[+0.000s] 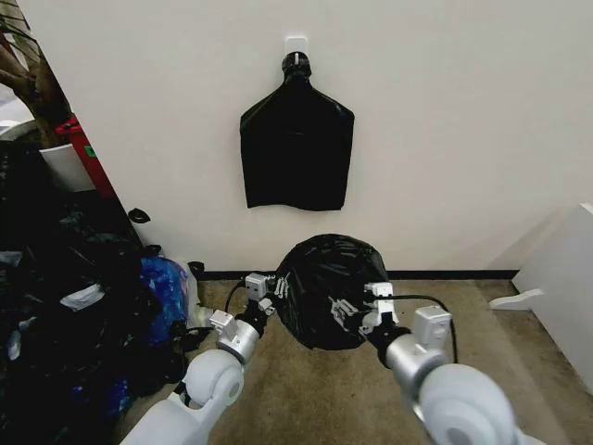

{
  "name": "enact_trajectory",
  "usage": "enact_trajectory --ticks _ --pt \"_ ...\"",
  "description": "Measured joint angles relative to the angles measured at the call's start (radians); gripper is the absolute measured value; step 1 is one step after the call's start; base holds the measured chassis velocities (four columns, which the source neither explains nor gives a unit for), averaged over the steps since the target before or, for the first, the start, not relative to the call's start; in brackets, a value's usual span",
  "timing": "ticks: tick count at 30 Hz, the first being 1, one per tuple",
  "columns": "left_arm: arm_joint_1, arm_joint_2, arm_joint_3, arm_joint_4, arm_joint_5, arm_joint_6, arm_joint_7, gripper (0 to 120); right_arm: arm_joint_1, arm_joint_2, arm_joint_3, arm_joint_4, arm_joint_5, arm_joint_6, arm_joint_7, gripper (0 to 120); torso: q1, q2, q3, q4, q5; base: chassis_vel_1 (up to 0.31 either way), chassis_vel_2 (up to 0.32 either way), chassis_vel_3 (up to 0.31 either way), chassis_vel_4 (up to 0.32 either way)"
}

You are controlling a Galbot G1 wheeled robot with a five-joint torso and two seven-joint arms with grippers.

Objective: Place the garbage bag over the trash bin.

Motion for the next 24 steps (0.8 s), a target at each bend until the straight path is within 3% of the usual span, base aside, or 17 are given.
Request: enact_trajectory --ticks 7,24 --pt "0.030 -0.004 0.000 -0.028 0.050 -0.017 0.003 4 0.060 0.047 -0.033 -0.093 -0.015 0.019 0.111 0 0.000 0.000 0.000 0.0002 0.0000 0.000 0.000 0.000 0.000" --pt "0.082 -0.013 0.030 -0.088 0.136 -0.049 0.022 4 0.142 0.115 -0.068 -0.277 -0.053 0.041 0.173 0 0.000 0.000 0.000 0.0000 0.0000 0.000 0.000 0.000 0.000"
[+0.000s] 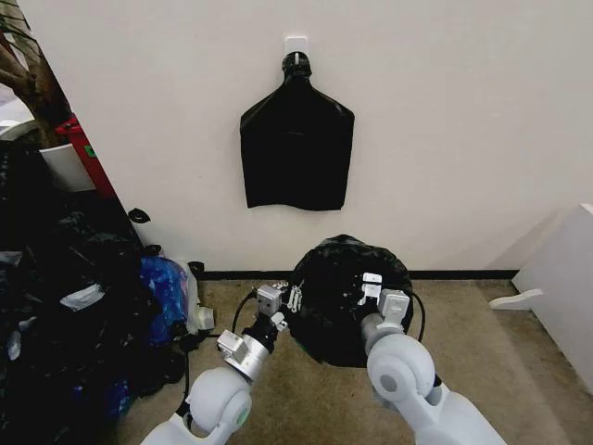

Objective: Place the garbage bag over the trash bin.

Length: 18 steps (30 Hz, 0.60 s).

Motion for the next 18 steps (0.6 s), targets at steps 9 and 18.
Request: enact_trajectory --ticks 9,18 --pt "0.015 0.004 0.002 -0.025 0.000 0.001 0.002 4 0.027 0.033 -0.013 -0.085 -0.028 0.012 0.018 0 0.000 0.000 0.000 0.0000 0.0000 0.000 0.000 0.000 0.000" --pt "0.032 0.004 0.000 -0.039 -0.003 0.000 0.015 4 0.057 0.050 -0.013 -0.141 -0.026 0.014 0.025 0 0.000 0.000 0.000 0.0000 0.0000 0.000 0.000 0.000 0.000"
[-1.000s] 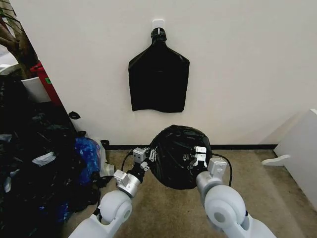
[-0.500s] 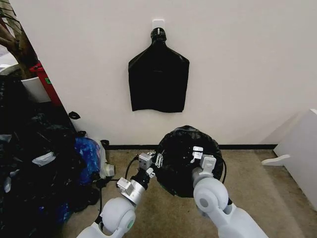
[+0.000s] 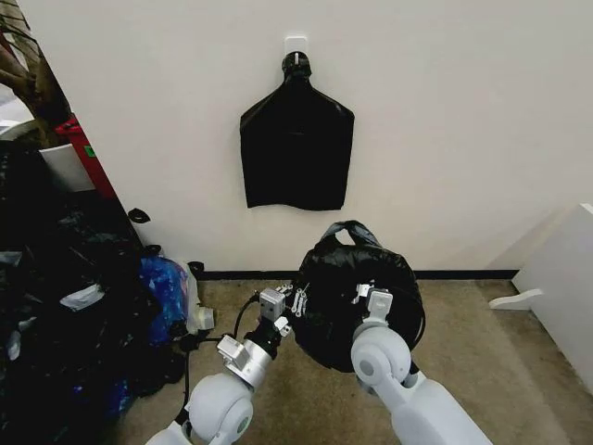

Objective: Place the garbage bag over the trash bin.

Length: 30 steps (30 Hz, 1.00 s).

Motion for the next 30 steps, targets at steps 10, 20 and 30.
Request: enact_trajectory --ticks 10,20,30 --pt "0.007 -0.009 -0.007 -0.004 -0.003 -0.005 0.007 4 -0.006 -0.003 -0.004 0.014 0.028 0.000 0.010 0 0.000 0.000 0.000 0.0000 0.0001 0.000 0.000 0.000 0.000" --pt "-0.012 -0.024 -0.017 0.037 -0.002 -0.006 -0.011 4 -0.019 -0.015 -0.029 0.084 0.062 -0.007 0.029 0 0.000 0.000 0.000 -0.0001 0.0000 0.000 0.000 0.000 0.000" --pt "0.011 -0.012 -0.012 0.024 0.014 -0.015 0.007 4 0.023 0.016 -0.013 0.022 0.082 -0.003 0.033 0 0.000 0.000 0.000 0.0000 0.0000 0.000 0.000 0.000 0.000"
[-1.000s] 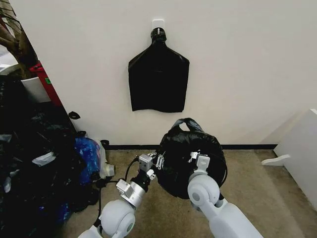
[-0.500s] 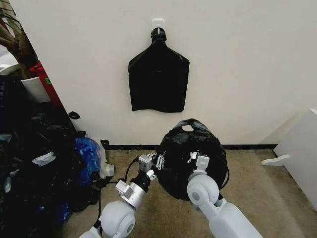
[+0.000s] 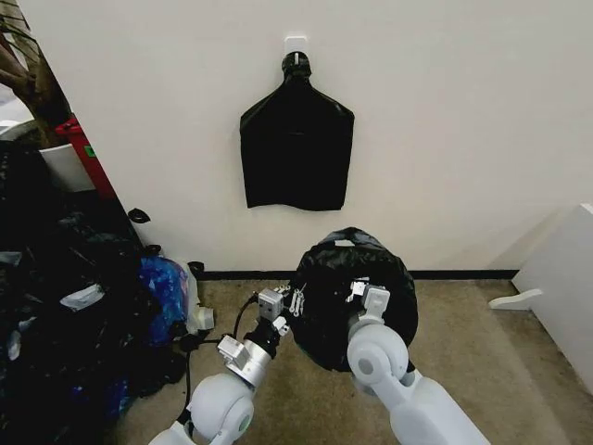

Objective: Place the garbage bag over the trash bin.

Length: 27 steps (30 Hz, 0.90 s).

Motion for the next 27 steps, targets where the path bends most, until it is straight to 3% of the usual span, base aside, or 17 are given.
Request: enact_trajectory --ticks 14,27 --pt "0.020 0.002 0.001 -0.032 0.003 0.000 0.017 4 0.015 0.007 0.037 -0.073 0.000 0.002 -0.012 0 0.000 0.000 0.000 0.0000 0.0000 0.000 0.000 0.000 0.000" --pt "-0.020 -0.018 -0.019 0.015 -0.020 -0.005 -0.013 4 -0.034 -0.029 -0.027 0.042 0.040 -0.016 0.001 0 0.000 0.000 0.000 -0.0001 0.0000 0.000 0.000 0.000 0.000"
